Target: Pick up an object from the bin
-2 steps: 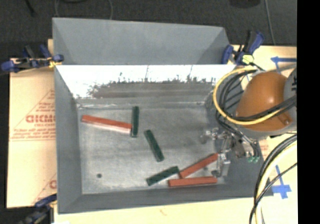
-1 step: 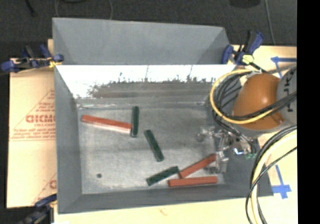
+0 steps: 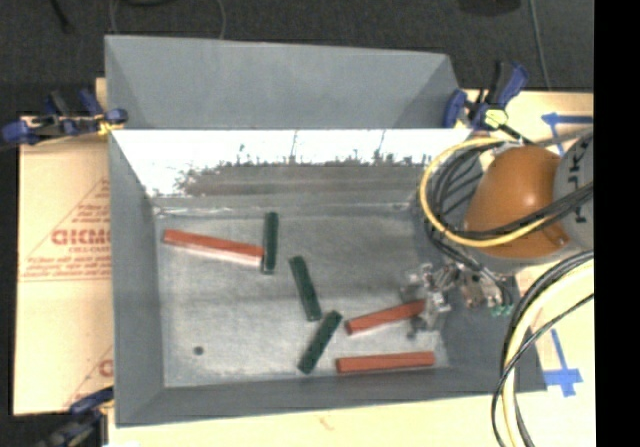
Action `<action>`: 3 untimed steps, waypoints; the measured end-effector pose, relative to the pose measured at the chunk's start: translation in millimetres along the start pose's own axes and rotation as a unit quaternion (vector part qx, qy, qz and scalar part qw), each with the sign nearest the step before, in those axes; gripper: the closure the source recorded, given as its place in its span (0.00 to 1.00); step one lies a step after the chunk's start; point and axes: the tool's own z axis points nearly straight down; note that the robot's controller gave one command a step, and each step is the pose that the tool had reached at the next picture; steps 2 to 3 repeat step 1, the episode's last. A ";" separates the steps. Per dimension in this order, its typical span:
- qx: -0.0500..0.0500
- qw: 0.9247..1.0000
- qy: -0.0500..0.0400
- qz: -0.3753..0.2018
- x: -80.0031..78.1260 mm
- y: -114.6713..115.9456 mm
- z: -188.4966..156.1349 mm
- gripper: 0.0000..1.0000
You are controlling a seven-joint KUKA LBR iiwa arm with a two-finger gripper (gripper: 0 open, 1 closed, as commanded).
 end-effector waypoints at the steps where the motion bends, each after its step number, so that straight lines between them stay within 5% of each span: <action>1: 0.001 0.998 -0.002 -0.069 -4.3 9.0 -160.2 1.00; 3: 0.001 0.998 -0.002 -0.069 -4.3 9.0 -160.2 1.00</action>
Offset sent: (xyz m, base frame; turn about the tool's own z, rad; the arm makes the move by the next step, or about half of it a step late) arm -0.0013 0.0110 0.1549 -0.1391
